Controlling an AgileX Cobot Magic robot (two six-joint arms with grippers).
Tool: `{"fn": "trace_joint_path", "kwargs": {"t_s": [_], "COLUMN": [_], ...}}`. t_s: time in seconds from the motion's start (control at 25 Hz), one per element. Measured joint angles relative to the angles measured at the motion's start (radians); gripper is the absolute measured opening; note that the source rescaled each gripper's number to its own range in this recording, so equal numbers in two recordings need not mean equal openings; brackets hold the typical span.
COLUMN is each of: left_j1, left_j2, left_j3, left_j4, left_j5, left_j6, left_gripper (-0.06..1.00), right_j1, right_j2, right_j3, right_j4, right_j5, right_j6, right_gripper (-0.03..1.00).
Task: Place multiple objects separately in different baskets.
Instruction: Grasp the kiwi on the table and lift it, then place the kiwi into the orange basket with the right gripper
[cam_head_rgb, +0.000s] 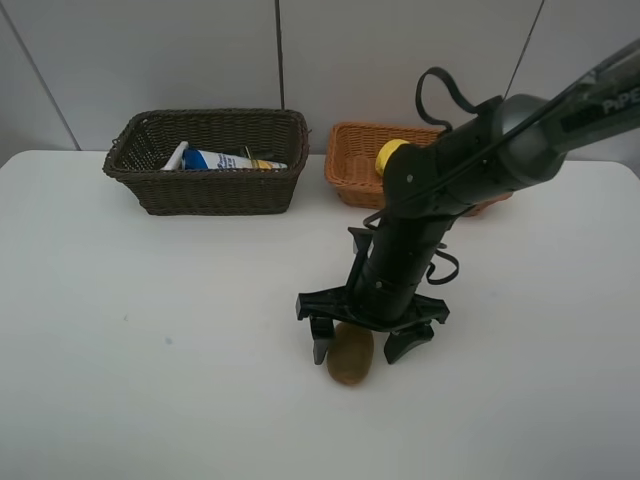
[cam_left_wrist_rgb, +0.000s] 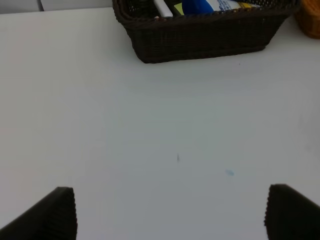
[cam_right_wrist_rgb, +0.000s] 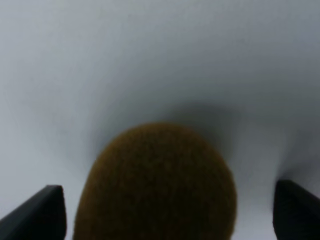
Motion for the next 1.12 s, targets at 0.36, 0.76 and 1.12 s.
{"fn": "trace_joint_path", "kwargs": {"t_s": [0.36,0.76,1.12], "left_j1": [0.0,0.0,0.0], "left_j2": [0.0,0.0,0.0], "left_j3": [0.0,0.0,0.0], "left_j4": [0.0,0.0,0.0], "left_j5": [0.0,0.0,0.0], "left_j6": [0.0,0.0,0.0], "left_gripper": [0.99,0.99,0.99], "right_j1": [0.0,-0.003,-0.297], "right_j2": [0.008,-0.171,-0.236], "right_j3": [0.0,-0.006,-0.284], "right_j4": [-0.001,-0.091,-0.406], "right_j5": [0.011,0.118,0.104], "right_j6": [-0.001,-0.023,-0.053], "right_gripper": [0.0,0.0,0.0]}}
